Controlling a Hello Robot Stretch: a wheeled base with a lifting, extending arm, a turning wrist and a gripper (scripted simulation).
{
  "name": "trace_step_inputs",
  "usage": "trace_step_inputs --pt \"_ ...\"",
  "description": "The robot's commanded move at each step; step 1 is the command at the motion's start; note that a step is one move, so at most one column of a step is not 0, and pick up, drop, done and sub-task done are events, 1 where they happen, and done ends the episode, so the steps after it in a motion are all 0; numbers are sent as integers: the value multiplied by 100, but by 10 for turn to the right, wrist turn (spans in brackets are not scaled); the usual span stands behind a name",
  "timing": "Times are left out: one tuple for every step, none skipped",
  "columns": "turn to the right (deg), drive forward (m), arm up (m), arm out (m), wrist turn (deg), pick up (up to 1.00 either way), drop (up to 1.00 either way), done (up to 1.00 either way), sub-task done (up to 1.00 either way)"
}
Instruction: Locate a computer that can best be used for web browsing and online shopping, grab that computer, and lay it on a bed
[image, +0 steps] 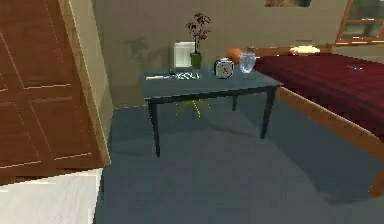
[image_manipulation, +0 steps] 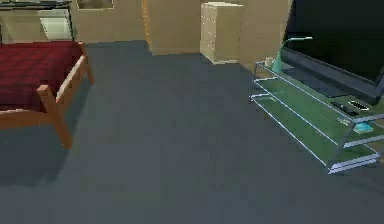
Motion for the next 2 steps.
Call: trace_step_inputs --pt "450 0 0 0 0 0 0 0 0" --pt "300 0 0 0 0 0 0 0 0"
